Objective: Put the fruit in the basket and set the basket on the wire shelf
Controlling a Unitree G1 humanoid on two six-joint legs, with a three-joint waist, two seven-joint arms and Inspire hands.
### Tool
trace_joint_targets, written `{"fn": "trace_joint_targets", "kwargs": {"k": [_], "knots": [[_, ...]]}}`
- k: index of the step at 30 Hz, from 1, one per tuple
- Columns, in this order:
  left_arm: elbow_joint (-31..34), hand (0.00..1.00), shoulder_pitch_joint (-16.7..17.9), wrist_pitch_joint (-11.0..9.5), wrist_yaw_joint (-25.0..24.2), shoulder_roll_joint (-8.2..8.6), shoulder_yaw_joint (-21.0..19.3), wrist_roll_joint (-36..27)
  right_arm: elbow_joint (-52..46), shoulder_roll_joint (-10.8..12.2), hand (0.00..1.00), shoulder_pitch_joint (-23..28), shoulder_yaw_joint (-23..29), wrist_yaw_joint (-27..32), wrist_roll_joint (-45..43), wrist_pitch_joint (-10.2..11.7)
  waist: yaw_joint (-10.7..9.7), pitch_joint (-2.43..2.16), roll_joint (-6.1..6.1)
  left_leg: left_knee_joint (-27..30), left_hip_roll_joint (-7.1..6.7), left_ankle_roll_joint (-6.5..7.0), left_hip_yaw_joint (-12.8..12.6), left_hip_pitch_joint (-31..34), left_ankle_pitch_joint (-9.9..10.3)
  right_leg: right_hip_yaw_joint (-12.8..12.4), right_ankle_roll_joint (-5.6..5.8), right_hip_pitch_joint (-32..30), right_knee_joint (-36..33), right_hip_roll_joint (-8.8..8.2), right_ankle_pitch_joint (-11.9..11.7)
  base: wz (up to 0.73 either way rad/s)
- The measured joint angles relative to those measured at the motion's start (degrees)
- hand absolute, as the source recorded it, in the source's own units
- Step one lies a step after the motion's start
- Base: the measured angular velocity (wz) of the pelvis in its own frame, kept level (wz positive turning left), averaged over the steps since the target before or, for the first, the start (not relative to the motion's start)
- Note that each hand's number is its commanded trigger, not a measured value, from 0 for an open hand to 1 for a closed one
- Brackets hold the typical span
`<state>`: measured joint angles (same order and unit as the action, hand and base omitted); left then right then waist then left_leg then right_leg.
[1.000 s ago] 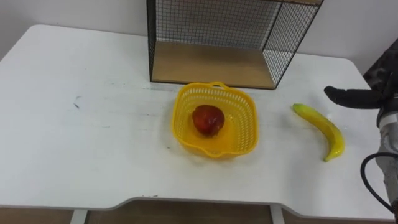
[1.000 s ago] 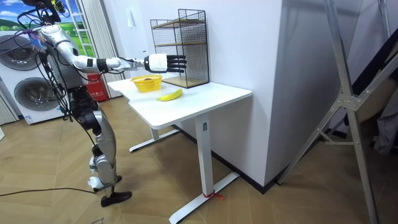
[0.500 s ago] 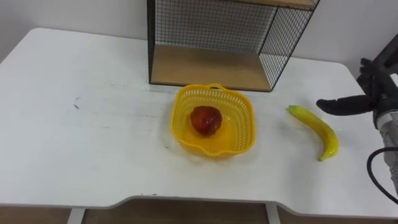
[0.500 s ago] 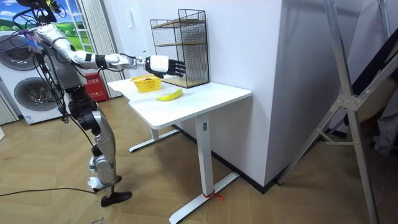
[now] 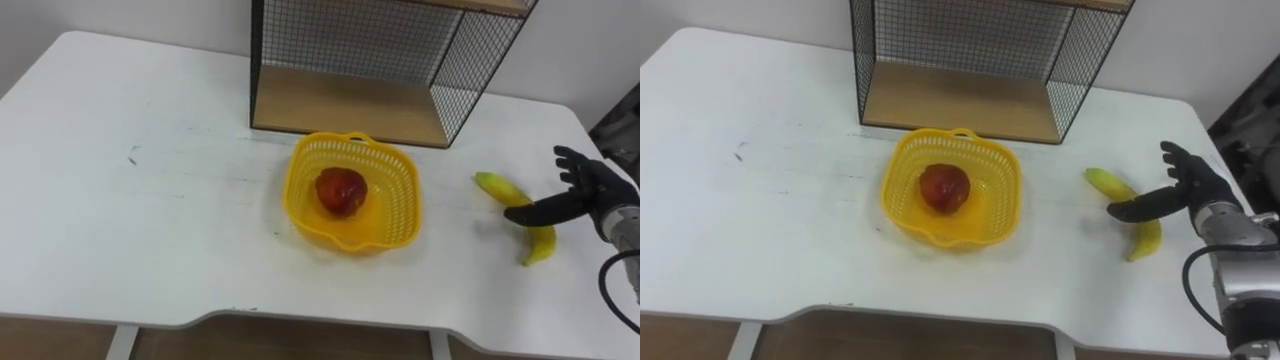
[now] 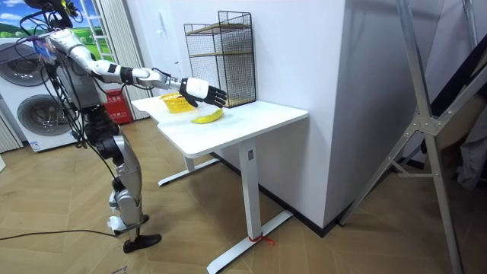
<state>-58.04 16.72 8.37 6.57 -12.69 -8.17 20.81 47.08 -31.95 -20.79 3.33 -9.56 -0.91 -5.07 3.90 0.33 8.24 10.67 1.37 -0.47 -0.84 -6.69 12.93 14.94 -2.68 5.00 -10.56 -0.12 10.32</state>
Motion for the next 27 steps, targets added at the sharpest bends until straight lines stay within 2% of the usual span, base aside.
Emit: {"fn": "trace_joint_targets", "kwargs": {"k": [5, 10, 14, 19, 27], "knots": [[-1.7, 0.0, -0.7, 0.1, 0.0, -0.15, 0.0, 0.0, 2.4, 0.0, 0.0, 0.0, 0.0, -1.4, -0.1, -0.3, 0.7, 0.23, -0.44, 0.0, 0.01, 0.0, 0.0, 0.1, 0.0, 0.1, 0.0, 0.1, 0.0, -0.01, 0.0, 0.0], [-1.8, 0.0, -0.6, 0.4, 0.0, -0.23, -0.1, 0.0, 4.1, 0.0, 0.0, 0.0, 0.0, -2.9, 0.1, -1.3, 0.8, 0.17, -0.66, 0.0, -0.06, 0.06, 0.1, 0.1, 0.0, 0.4, 0.01, 0.2, 0.0, -0.13, 0.0, 0.0], [-1.8, 0.0, -0.7, 0.5, 0.0, -0.29, -0.1, 0.0, 4.3, 0.0, 0.0, 0.0, 0.1, -3.8, 0.1, -1.4, 0.7, 0.01, -0.67, 0.0, -0.16, 0.09, 0.2, 0.0, -0.1, 0.9, 0.09, 0.5, 0.1, -0.31, 0.1, 0.03], [-1.8, 0.0, -0.7, 0.5, 0.0, -0.49, -0.1, 0.0, 4.8, 0.0, 0.0, 0.0, 0.1, -3.8, 0.1, -2.1, 0.7, -0.45, -0.66, 0.0, -0.21, 0.1, 0.3, -0.1, -0.1, 1.0, 0.11, 0.7, 0.1, -0.38, 0.1, 0.0], [-1.8, 0.0, -0.9, 0.5, 0.0, -0.8, -0.1, 0.0, 7.4, 0.0, 0.0, 0.0, 0.1, -3.7, 0.1, -2.2, 0.6, -0.48, -0.89, -0.3, -0.34, 0.4, 0.5, -0.9, -0.3, 1.3, 0.17, 1.5, 0.1, -0.55, 0.1, 0.02]]}}
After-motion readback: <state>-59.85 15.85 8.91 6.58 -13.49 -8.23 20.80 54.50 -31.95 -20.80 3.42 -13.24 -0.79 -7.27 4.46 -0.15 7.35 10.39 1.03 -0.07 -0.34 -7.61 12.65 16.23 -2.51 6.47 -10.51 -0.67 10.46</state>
